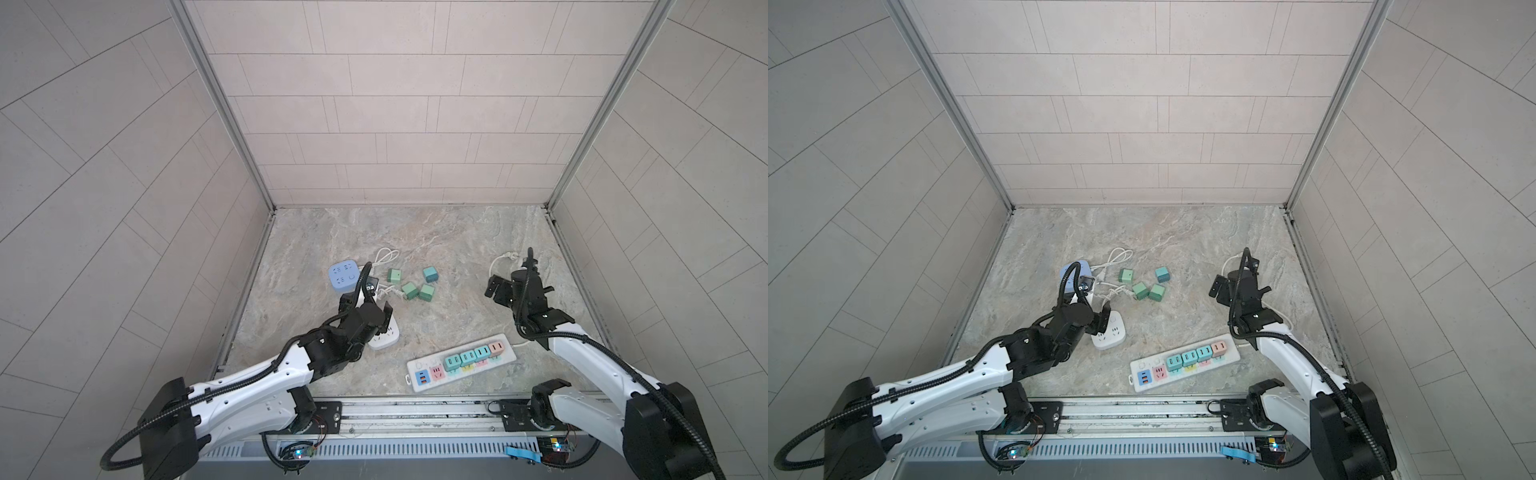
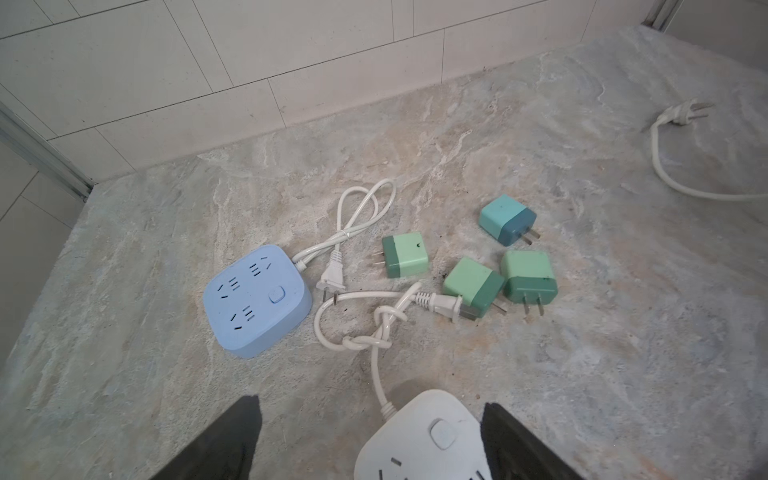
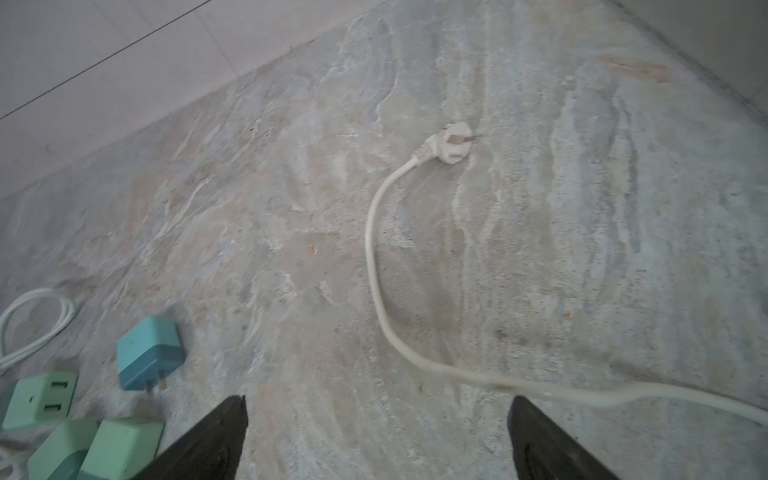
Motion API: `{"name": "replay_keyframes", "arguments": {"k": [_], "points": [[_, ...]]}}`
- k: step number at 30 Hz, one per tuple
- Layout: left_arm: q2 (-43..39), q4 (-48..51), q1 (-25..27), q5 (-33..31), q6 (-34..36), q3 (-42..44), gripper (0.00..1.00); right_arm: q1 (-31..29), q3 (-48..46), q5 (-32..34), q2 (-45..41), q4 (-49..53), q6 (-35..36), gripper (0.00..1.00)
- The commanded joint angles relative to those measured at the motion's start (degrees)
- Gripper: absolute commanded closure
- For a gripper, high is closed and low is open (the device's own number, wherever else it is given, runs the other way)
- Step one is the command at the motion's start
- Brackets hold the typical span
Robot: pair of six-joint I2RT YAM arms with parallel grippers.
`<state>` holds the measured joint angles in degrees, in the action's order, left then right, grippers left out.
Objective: Insert the plug
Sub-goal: 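Open and lift the left gripper while the right arm reaches toward loose adapters, then grasp a green adapter with the right gripper from the loose pile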
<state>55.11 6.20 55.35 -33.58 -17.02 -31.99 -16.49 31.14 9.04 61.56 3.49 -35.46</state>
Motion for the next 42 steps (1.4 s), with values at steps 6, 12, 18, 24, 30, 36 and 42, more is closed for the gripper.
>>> {"name": "replay_keyframes", "arguments": {"k": [6,12,18,24,30,36,42], "points": [[5.3,-3.1,-0.4,-1.1,-4.9,-2.5,0.13,-9.8,14.9,0.7,11.9,12.0,2.4,0.08],[4.7,-3.2,-0.7,-2.1,-5.1,-2.1,0.13,-13.7,22.7,-4.6,22.5,14.9,4.9,0.10],[0.9,-4.2,-1.8,-2.7,-5.2,0.2,0.11,-17.3,28.5,-3.9,31.6,14.4,3.1,0.09],[-0.9,-3.9,-2.8,-3.2,-5.5,1.0,0.10,-18.5,37.9,-2.0,43.3,17.4,1.8,0.18],[-1.2,-3.7,-3.1,-3.1,-5.1,0.8,0.09,-19.5,42.7,-0.1,50.0,19.6,1.5,0.22],[-0.1,-3.2,-3.1,-2.6,-5.0,0.1,0.09,-19.8,41.4,0.4,50.2,19.3,1.1,0.22],[1.4,-2.7,-3.1,-2.5,-5.0,-0.7,0.09,-21.2,38.2,0.4,48.1,18.0,0.7,0.22]]}}
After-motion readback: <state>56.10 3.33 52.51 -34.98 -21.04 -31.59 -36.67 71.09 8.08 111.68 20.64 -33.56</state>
